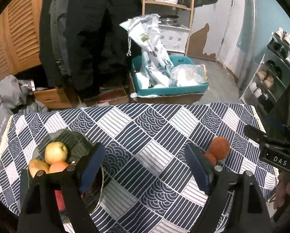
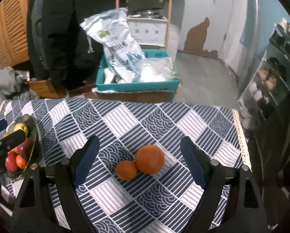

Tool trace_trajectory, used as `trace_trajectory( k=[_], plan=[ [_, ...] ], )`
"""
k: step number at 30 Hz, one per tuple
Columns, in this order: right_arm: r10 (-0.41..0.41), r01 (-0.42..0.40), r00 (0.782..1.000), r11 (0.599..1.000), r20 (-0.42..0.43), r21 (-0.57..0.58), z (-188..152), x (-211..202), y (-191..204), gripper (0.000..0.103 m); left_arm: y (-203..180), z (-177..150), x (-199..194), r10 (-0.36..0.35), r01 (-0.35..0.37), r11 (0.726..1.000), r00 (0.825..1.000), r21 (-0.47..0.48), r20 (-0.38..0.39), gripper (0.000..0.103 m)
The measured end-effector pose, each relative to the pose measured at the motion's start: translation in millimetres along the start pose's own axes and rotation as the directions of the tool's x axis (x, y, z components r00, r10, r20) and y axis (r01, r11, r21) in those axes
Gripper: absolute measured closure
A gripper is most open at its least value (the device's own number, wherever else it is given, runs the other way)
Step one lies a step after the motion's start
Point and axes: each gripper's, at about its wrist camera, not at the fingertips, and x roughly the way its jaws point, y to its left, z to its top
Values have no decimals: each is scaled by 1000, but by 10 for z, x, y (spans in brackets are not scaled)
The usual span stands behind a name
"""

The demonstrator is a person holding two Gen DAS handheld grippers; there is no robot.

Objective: Organize fruits
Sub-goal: 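Withdraw both open tools from the bowl toward the two remaining tangerines, then close right gripper on the larger tangerine while left gripper approaches the smaller one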

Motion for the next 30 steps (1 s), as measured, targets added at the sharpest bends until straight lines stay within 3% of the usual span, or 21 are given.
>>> trace_trajectory(
  k=[8, 16, 30],
  plan=[
    [-8, 12, 996, 999, -90, 34, -34, 391, -147, 18, -192, 4, 362, 38, -36, 997, 999, 63, -30, 18],
    [-3, 20, 973, 997, -231, 73, -210, 998, -263, 18, -276, -14, 710, 44, -38, 996, 996, 80, -77, 18],
    [62, -15, 938, 990, -341, 141, -456, 1471, -358, 18, -392, -74, 1174, 30, -13, 994, 985, 105, -169, 17]
  ],
)
